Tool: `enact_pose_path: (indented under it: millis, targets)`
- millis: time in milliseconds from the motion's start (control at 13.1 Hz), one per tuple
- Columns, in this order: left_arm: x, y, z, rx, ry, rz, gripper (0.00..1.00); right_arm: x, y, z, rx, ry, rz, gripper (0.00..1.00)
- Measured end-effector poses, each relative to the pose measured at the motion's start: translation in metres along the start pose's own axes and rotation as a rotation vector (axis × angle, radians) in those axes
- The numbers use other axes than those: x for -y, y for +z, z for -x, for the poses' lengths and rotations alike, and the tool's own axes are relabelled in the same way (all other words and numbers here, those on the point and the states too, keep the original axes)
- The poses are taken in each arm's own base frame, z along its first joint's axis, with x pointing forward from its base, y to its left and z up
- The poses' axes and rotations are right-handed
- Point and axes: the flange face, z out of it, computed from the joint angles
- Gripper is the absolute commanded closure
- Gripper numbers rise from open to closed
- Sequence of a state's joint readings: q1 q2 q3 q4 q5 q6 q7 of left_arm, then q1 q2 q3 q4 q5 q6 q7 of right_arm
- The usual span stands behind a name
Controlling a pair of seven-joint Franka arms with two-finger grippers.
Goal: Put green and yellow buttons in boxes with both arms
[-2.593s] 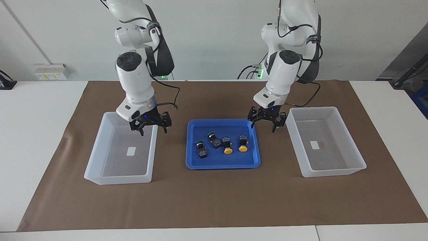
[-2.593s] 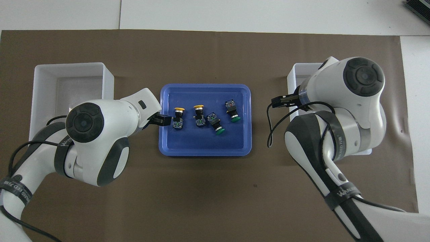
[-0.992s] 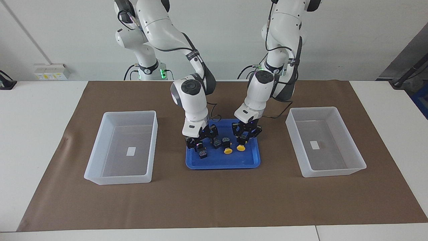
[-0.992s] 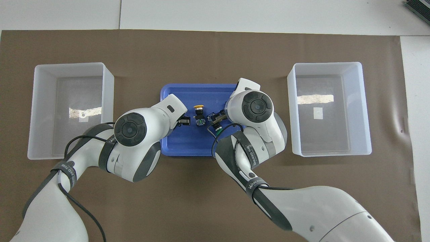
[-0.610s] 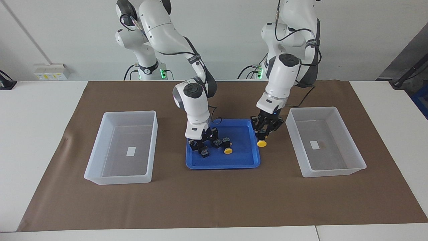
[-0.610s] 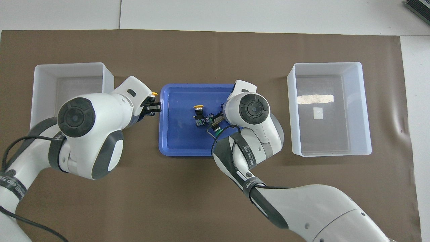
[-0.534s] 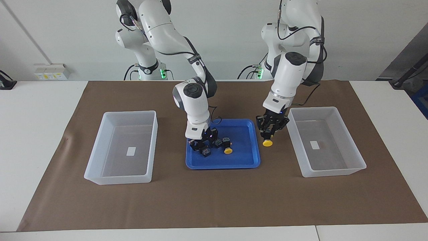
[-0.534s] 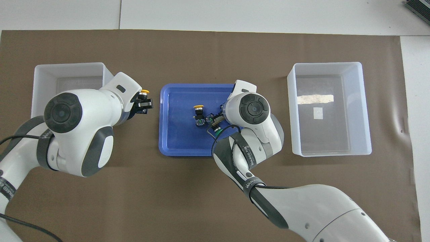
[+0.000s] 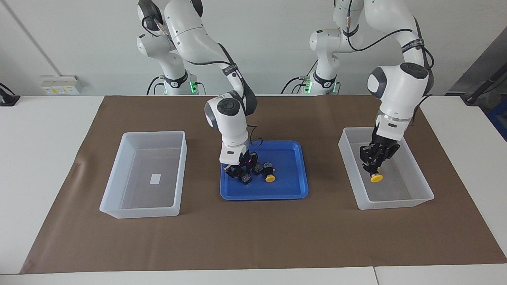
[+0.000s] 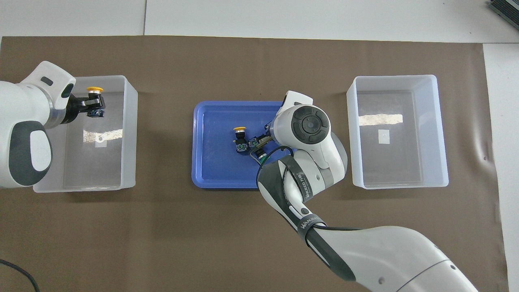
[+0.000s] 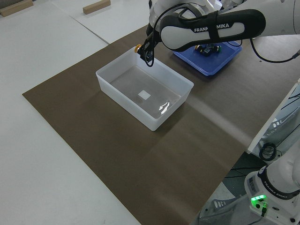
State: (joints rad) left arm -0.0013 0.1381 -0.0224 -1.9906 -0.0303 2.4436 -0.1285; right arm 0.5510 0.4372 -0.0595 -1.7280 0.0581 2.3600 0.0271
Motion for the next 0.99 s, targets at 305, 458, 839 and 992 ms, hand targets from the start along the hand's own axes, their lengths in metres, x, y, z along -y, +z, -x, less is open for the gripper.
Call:
enact_pose_path:
  millis: [305, 458, 839, 992]
  targets:
    - [0.008, 0.044, -0.001, -0.01, 0.031, -0.002, 1.0, -0.061, -0.106, -0.007, 0.01, 0.114, 0.006, 1.0]
    - [0.017, 0.058, -0.003, -0.021, 0.048, -0.006, 1.0, -0.127, -0.116, 0.0, 0.016, 0.131, 0.023, 1.0]
    - [0.03, 0.098, -0.004, -0.078, 0.038, -0.008, 1.0, -0.26, -0.103, 0.038, 0.055, 0.067, 0.049, 1.0]
    - [0.038, 0.107, -0.003, -0.079, 0.03, -0.012, 1.0, -0.312, -0.092, 0.067, 0.076, 0.017, 0.052, 1.0]
